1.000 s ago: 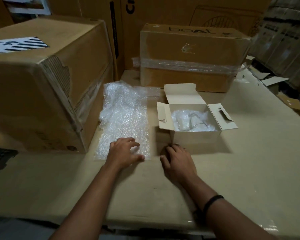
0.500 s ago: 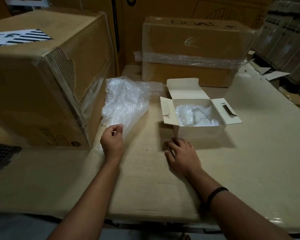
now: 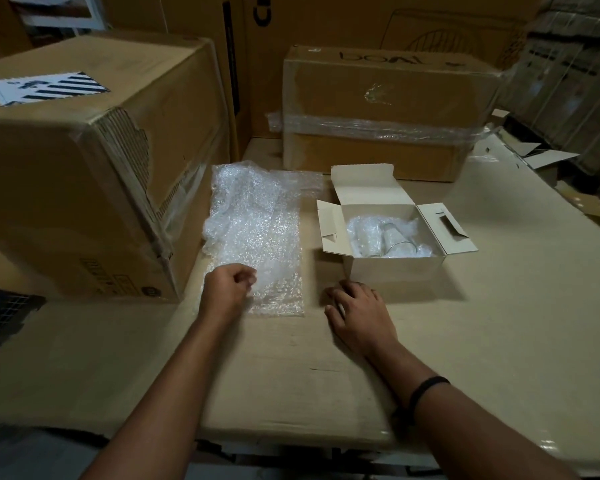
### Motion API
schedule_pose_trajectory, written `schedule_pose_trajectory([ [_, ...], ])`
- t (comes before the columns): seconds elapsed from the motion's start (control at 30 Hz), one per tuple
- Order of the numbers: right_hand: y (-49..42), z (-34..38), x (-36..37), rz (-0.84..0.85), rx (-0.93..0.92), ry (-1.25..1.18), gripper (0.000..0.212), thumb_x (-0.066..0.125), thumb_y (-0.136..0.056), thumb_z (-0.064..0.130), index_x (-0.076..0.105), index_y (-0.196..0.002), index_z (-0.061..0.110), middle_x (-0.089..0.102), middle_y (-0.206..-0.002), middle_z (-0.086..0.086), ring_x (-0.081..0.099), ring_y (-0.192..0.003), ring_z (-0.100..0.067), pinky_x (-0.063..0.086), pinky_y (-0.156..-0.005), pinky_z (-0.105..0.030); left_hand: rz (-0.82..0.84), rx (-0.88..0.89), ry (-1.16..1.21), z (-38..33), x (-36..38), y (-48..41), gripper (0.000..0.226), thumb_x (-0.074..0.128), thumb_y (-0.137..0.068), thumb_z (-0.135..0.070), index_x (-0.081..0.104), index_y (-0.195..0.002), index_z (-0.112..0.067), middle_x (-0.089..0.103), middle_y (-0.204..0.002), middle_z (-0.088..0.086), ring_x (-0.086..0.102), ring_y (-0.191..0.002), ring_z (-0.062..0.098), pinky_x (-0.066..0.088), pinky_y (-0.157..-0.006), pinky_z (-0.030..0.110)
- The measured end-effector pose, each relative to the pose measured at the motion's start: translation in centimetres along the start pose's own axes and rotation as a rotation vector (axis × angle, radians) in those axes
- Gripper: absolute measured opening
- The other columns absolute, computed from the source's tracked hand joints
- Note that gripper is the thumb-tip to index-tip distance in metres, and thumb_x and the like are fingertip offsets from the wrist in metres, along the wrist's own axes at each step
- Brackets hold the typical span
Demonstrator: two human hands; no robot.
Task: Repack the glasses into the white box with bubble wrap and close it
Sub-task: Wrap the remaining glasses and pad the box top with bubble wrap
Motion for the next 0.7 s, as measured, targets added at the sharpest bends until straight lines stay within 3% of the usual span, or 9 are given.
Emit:
schedule_pose_trajectory([
  [0.07,0.0,0.1,0.0,-0.005,0.003,-0.007,0.033,0.049,-0.087,0.043,0.063,-0.113,0.029,0.059,-0.12,0.001,0.051,-0.111,-0.022,0.038,-0.092,-0.036,-0.161,0.021,0.173,-0.3,-0.3,0.1,0.026,0.071,-0.08,0.001,0.069,-0.081,-0.025,0.068,-0.074,-0.003,0.064,-0.072,0.013,0.058,-0.076,0.036],
  [0.17,0.0,0.0,0.0,-0.002,0.0,-0.009,0.033,0.049,-0.087,0.043,0.063,-0.113,0.029,0.059,-0.12,0.001,0.051,-0.112,-0.022,0.038,-0.092,-0.036,-0.294,0.164,0.197,-2.2,0.0,1.8,0.02,0.073,-0.081,-0.004,0.068,-0.081,-0.023,0.067,-0.076,-0.009,0.063,-0.074,0.006,0.052,-0.075,0.021],
  [0.27,-0.1,-0.2,0.2,0.02,0.01,-0.026,0.035,0.046,-0.088,0.044,0.063,-0.116,0.029,0.058,-0.124,0.001,0.05,-0.115,-0.022,0.037,-0.095,-0.037,-0.187,0.359,0.074,-3.4,1.9,5.4,0.016,0.073,-0.081,-0.005,0.071,-0.083,-0.021,0.067,-0.078,-0.014,0.06,-0.071,-0.002,0.046,-0.067,0.013],
  [0.33,-0.3,-0.3,0.2,0.03,0.022,-0.05,0.035,0.045,-0.09,0.043,0.063,-0.116,0.028,0.058,-0.126,0.002,0.049,-0.117,-0.021,0.036,-0.097,-0.037,-0.141,0.506,-0.068,-3.0,3.1,7.5,0.015,0.073,-0.08,-0.004,0.072,-0.084,-0.018,0.067,-0.079,-0.013,0.061,-0.073,0.0,0.048,-0.067,0.018],
  [0.47,-0.2,-0.3,-0.5,0.007,0.03,-0.14,0.031,0.046,-0.095,0.04,0.07,-0.103,0.021,0.065,-0.116,0.0,0.057,-0.109,-0.023,0.042,-0.091,-0.037,-0.14,0.513,-0.157,-1.7,3.5,9.2,0.017,0.074,-0.078,0.0,0.07,-0.082,-0.016,0.067,-0.079,-0.01,0.061,-0.071,0.006,0.053,-0.065,0.03],
  [0.53,-0.2,-0.6,-0.5,0.027,0.088,-0.272,0.052,0.035,-0.095,0.052,0.071,-0.088,0.015,0.068,-0.099,-0.002,0.061,-0.094,-0.023,0.047,-0.085,-0.038,-0.105,0.556,-0.199,-1.5,3.6,9.8,0.018,0.075,-0.077,0.0,0.069,-0.081,-0.016,0.066,-0.079,-0.01,0.059,-0.072,0.006,0.052,-0.066,0.028],
  [0.6,-0.3,-0.7,-0.9,0.097,0.245,-0.583,0.075,0.028,-0.091,0.072,0.066,-0.083,0.007,0.069,-0.087,-0.009,0.063,-0.086,-0.028,0.05,-0.083,-0.046,-0.072,0.631,-0.241,-1.4,3.9,10.5,0.02,0.076,-0.075,-0.001,0.067,-0.081,-0.018,0.065,-0.078,-0.009,0.057,-0.072,0.007,0.048,-0.066,0.026],
  [0.67,-0.7,-0.1,-1.3,0.189,0.372,-0.867,0.079,0.043,-0.081,0.08,0.067,-0.098,0.007,0.072,-0.098,-0.011,0.067,-0.095,-0.03,0.052,-0.089,-0.053,-0.052,0.658,-0.25,-1.3,4.5,11.4,0.022,0.076,-0.075,-0.003,0.066,-0.081,-0.021,0.064,-0.079,-0.009,0.056,-0.073,0.009,0.047,-0.065,0.028],
  [0.7,-0.9,0.6,-2.1,0.233,0.376,-0.917,0.071,0.056,-0.079,0.074,0.067,-0.109,0.011,0.071,-0.108,-0.007,0.067,-0.099,-0.026,0.053,-0.092,-0.05,-0.037,0.651,-0.241,-1.3,4.9,11.7,0.021,0.075,-0.076,-0.005,0.065,-0.081,-0.022,0.064,-0.079,-0.009,0.056,-0.073,0.01,0.048,-0.065,0.03],
])
Point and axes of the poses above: each hand's wrist, its own y-axis away from the middle knuckle, its own x-axis out of the palm, z = x × y, the point moved 2 cm from there along -y, towards the middle knuckle
